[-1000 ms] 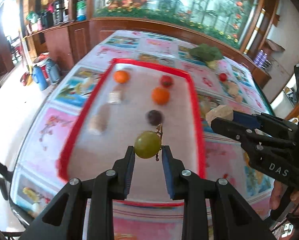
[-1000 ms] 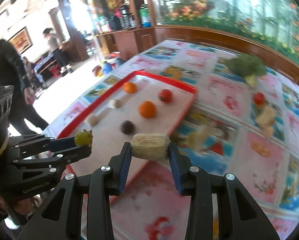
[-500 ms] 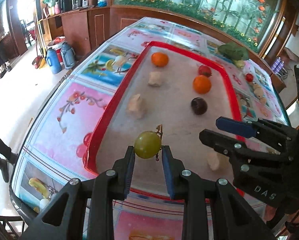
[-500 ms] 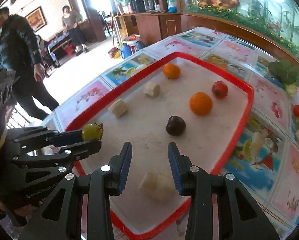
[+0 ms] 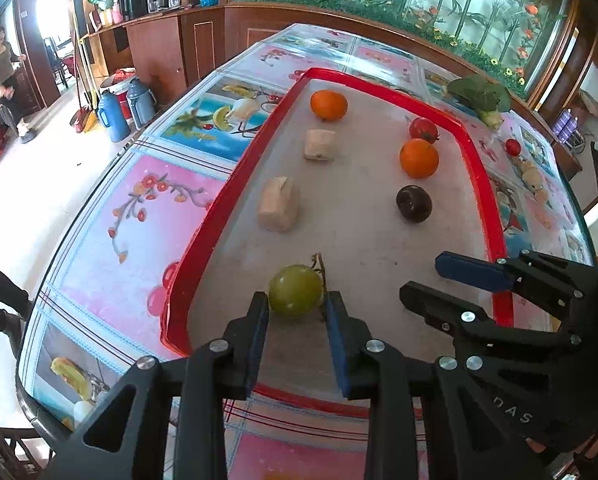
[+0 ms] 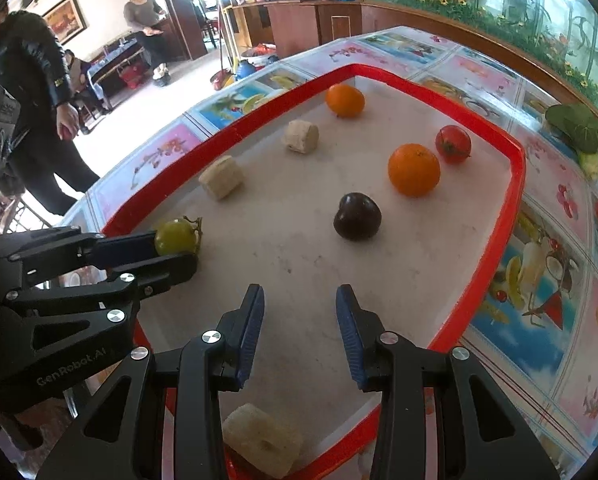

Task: Organize fruits
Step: 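Carry the grape and pale cube into the tray and open both tools, then withdraw both tools from the tray toward the remaining items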

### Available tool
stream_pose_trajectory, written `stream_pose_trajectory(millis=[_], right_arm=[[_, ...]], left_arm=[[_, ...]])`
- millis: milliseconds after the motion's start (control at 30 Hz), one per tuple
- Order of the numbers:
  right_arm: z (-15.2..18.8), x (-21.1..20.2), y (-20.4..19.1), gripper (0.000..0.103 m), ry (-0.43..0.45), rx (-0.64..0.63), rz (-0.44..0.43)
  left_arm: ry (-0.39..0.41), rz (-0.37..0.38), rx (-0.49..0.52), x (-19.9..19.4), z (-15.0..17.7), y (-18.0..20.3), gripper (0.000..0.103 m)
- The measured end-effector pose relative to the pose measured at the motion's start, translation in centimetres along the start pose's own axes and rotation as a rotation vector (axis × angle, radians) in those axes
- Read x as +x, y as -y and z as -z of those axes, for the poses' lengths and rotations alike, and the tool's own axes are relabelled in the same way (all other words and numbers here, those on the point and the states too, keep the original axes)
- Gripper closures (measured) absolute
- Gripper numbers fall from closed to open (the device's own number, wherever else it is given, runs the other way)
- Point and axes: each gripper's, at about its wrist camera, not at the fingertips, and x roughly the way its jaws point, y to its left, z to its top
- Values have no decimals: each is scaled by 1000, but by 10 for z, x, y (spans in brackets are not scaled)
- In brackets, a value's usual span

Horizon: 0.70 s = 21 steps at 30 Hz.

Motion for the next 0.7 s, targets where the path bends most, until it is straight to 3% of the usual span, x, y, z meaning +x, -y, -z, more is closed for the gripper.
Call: stream_pose_trajectory(millis=[133, 433, 500, 700], right_arm=[[0, 0, 1, 66, -11, -6, 7], [4, -25, -2, 64, 8, -26, -1], [7, -37, -4, 58, 29, -45, 20], [19, -62, 5, 55, 33, -36, 85]], left_arm=[[7, -26, 10, -3, 1, 3, 57], [43, -54, 8, -21, 5, 13, 46], [62, -66, 14, -28, 5, 18, 43], [114, -63, 31, -47, 5, 40, 37]])
